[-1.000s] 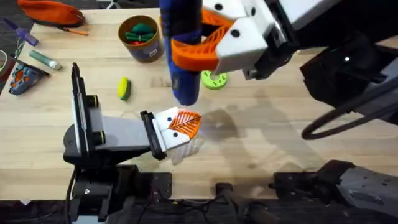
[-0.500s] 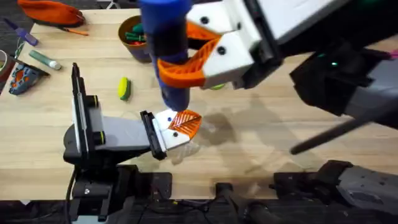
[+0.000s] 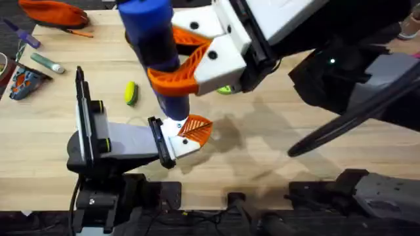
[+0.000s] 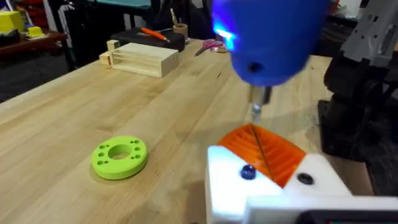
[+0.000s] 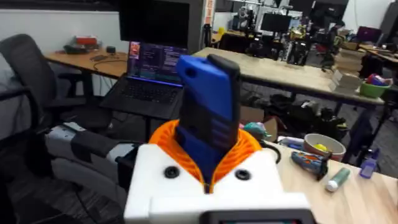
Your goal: Pick up the gripper from the table and insert it into the empty holder that is missing its gripper. Then pick up a screw, insert it into the mounting hole, and use the screwdriver to tighten it. Finally, clean up the table by picking up the vegetable and placing it into the bucket.
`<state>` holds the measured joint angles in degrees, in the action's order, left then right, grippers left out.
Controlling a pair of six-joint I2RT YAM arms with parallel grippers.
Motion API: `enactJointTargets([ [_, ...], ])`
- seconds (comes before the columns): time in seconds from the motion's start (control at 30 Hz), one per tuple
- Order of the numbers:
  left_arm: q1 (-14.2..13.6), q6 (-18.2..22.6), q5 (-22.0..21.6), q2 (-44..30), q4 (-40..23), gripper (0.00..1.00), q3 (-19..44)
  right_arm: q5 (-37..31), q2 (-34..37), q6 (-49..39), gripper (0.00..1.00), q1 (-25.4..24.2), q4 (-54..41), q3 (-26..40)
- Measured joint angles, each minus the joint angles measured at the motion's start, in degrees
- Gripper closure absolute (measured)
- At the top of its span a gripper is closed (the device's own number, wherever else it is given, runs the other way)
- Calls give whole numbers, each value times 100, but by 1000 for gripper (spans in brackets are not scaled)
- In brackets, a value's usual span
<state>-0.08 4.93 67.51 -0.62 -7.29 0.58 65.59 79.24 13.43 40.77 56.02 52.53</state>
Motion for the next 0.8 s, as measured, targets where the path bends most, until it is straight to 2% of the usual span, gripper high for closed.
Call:
enactJointTargets([
  [0.23, 0, 0, 0, -1, 0, 985, 0, 30, -1, 0, 978, 182, -10, 0],
  [0.8, 0, -2, 0, 0, 0, 985, 0, 309, 178, -409, 978, 182, -29, 2],
])
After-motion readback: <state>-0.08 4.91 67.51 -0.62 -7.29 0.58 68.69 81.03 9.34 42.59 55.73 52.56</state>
